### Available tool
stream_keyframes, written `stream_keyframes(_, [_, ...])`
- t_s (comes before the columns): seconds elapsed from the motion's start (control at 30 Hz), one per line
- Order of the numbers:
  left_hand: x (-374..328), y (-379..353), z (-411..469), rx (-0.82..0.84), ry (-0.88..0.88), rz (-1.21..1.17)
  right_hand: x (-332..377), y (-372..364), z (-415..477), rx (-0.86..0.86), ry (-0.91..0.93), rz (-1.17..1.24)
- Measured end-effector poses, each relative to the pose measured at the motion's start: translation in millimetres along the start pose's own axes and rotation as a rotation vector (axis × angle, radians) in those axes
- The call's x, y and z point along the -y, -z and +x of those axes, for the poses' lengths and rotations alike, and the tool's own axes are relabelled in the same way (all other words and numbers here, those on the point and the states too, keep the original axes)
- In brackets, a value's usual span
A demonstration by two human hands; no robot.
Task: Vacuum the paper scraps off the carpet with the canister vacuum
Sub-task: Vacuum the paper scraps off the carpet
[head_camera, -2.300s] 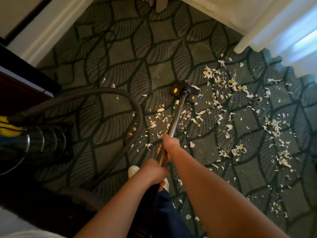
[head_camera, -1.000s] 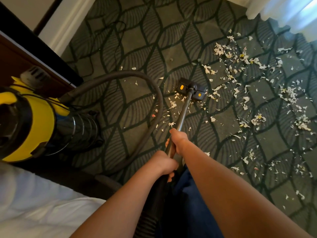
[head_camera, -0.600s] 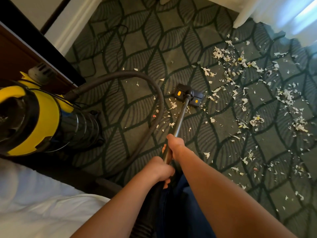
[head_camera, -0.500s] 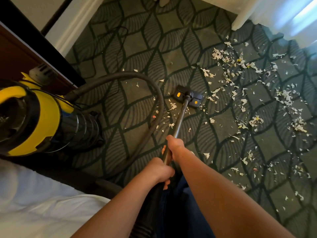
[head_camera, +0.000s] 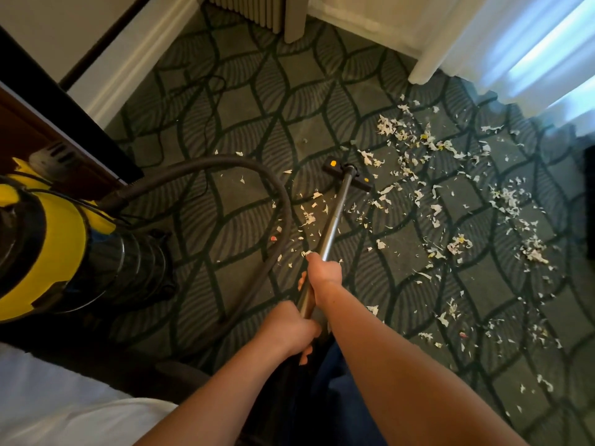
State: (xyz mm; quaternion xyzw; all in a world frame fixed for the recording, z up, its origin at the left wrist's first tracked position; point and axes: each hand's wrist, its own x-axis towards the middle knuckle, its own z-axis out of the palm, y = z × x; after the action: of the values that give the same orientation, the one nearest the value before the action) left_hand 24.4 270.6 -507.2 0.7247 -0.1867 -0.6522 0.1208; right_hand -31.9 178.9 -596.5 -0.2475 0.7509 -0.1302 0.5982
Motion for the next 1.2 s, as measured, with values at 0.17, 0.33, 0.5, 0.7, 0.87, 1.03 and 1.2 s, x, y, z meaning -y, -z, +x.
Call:
stream_keyframes(0.17, [-35, -10, 27, -0.013, -0.042, -0.025, 36, 13, 30, -0.017, 0.042, -0.009])
stream_keyframes(0.33, [-69, -21, 64, -0.033, -0.072, -0.019, 69, 26, 68, -0.049, 0.085, 0.017])
stream_keyframes(0.5, [-95, -36, 110, -0.042, -0.087, -0.007, 94, 36, 114, -0.054, 0.09, 0.014])
stream_keyframes(0.7, [-119, -62, 160, -0.02, 0.019, -0.015, 111, 52, 160, 0.053, -0.062, -0.098])
stream_keyframes(0.87, [-121, -77, 154, -0.07, 0.028, -0.05, 106, 61, 158, 0.012, -0.023, -0.098])
stream_keyframes(1.03, [-122, -75, 146, -0.068, 0.004, -0.063, 107, 60, 156, -0.016, 0.021, -0.103])
stream_keyframes(1.2, [-128, -75, 151, -0.053, 0.065, -0.025, 116, 61, 162, 0.032, -0.081, -0.169])
